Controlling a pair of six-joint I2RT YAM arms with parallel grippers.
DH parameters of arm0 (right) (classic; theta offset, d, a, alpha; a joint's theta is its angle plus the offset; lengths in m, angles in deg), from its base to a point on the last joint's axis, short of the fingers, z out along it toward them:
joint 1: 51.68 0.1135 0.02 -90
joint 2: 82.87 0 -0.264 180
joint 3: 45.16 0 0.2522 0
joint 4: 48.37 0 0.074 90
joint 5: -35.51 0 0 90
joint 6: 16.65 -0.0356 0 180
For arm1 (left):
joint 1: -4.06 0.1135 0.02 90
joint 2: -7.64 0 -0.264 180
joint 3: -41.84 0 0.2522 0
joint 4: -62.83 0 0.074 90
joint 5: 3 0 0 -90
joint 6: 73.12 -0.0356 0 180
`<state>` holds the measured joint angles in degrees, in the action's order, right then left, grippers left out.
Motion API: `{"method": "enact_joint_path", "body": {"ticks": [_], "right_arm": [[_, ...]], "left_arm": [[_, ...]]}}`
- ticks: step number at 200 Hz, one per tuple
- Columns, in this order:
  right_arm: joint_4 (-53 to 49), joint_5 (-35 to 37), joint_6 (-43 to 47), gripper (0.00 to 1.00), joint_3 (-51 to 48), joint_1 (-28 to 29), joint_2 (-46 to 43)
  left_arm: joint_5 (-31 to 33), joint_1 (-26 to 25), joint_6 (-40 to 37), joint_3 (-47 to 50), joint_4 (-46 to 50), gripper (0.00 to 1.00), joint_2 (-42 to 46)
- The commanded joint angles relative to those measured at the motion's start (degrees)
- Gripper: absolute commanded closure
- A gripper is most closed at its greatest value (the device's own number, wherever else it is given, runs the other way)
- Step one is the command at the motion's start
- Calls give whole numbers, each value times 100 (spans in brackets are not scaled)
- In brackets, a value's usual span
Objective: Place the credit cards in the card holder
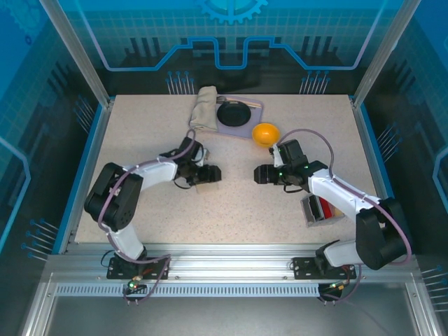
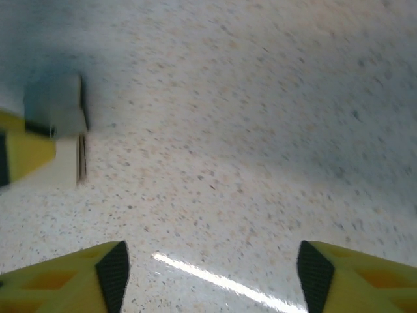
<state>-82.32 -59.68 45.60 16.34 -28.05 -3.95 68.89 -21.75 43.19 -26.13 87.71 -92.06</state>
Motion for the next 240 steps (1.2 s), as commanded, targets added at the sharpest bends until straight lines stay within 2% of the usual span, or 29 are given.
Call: {"method": "enact_joint_path", "body": {"ticks": [1,27,54,80,91,112,137,161,214,240], "right_arm": [[-514,322,-440,37,-140,3,-170],[-545,68,-568,45,-313,9,-300],[-406,-311,-677,51,-472,169,-460],[-106,-645,-858,65,-530,566,-464],[50,-697,-1039,72,-526,788,-355],[379,-734,-1305,73,-437,1312,-22],[393,-707,-1346,79,-138,1714,540],[501,-793,-1363,83,-20,1823,955],[666,-753,-1382,85,-147,1828,1372],[682,-614,-1452,86,-220,1829,1512]], "left_arm": [[-657,-824,814,518,-280,30,-74],[-212,-1364,1490,664,-700,29,515],[467,-1401,1986,1035,-752,25,1511],[1183,-1317,2042,1363,-178,20,2290],[1044,-1166,2131,1560,-127,22,2367],[567,-907,2286,1890,-398,28,2278],[224,-848,2378,1943,-806,34,2028],[28,-848,2440,1827,-963,38,1654],[-372,-856,2605,1809,-1600,43,1070],[-513,-874,2625,1827,-1811,50,1036]]}}
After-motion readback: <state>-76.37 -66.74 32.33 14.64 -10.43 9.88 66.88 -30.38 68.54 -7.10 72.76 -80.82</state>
